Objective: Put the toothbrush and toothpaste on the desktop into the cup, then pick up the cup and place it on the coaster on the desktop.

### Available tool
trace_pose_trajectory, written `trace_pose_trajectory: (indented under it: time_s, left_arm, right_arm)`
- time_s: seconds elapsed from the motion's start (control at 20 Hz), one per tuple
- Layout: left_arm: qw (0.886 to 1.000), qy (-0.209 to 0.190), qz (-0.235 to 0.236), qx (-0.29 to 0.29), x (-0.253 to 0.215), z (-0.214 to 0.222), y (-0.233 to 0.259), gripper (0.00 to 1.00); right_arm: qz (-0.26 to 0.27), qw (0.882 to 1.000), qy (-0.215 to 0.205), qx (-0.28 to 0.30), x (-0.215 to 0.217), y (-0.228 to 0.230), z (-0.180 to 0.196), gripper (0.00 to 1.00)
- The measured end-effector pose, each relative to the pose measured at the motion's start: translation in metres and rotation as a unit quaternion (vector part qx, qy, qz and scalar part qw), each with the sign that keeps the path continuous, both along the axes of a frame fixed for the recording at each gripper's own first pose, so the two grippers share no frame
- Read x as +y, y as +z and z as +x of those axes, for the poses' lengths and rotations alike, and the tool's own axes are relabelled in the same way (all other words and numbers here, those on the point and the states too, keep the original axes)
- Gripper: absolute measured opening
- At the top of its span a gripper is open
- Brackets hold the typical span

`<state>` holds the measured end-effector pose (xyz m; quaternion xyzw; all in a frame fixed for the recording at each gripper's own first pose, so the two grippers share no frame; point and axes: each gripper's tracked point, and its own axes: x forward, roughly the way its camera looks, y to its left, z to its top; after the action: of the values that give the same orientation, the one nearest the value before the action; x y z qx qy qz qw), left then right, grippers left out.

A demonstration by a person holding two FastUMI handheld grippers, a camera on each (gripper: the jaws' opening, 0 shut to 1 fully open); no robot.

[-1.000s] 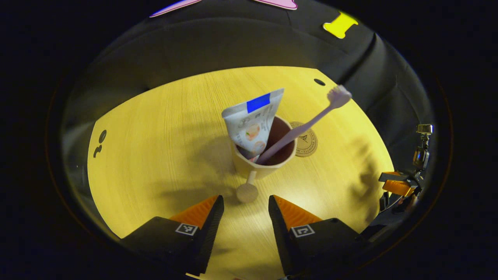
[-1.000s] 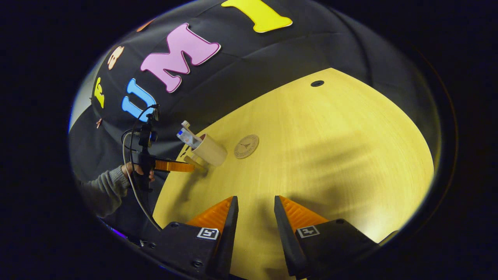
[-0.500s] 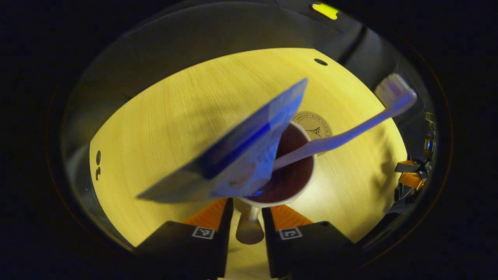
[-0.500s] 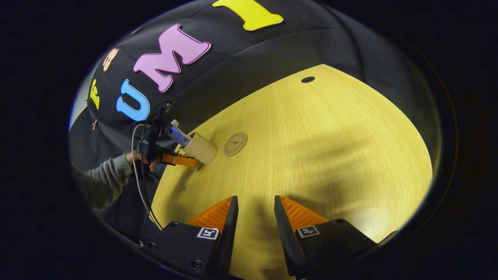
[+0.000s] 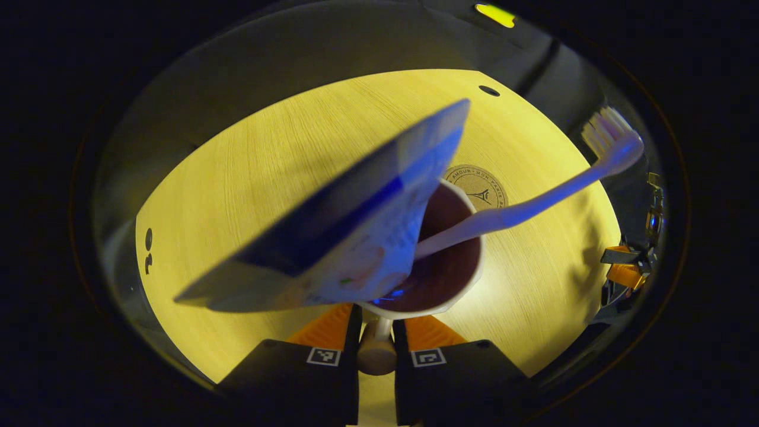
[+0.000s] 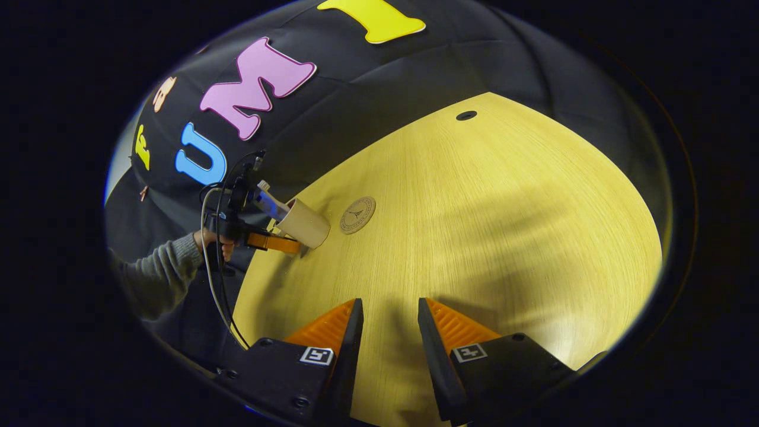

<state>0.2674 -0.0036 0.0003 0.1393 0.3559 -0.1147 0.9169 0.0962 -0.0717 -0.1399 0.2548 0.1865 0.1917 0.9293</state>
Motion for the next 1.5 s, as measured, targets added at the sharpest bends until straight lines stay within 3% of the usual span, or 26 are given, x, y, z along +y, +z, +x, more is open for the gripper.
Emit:
trace_pose_trajectory:
  time_s: [0.3,0.35,0.55,0.65,1.0,1.5]
  left_arm:
    - [1.0,0.0,0.001,-0.024,-0.003,-0.006,0.013,0.33]
    - [1.0,-0.004,0.006,-0.026,-0.005,-0.008,0.015,0.28]
    - [0.999,-0.021,0.013,-0.033,-0.023,-0.013,0.022,0.32]
    - [0.999,-0.031,0.015,-0.033,-0.036,-0.014,0.026,0.28]
    - [0.997,-0.063,0.033,-0.036,-0.083,0.0,0.031,0.28]
    - [0.995,-0.072,0.058,-0.033,-0.116,0.019,0.028,0.28]
  right_arm:
    - [0.0,1.0,-0.003,-0.007,0.0,0.003,-0.004,0.58]
    - [0.002,1.0,-0.004,-0.008,-0.001,0.005,-0.006,0.58]
    - [0.008,1.0,-0.01,-0.011,-0.003,0.006,-0.01,0.58]
    - [0.01,1.0,-0.012,-0.013,-0.006,0.007,-0.015,0.58]
    - [0.014,0.999,-0.039,-0.01,-0.033,0.002,-0.024,0.58]
    - [0.031,0.997,-0.071,0.0,-0.067,-0.011,-0.033,0.58]
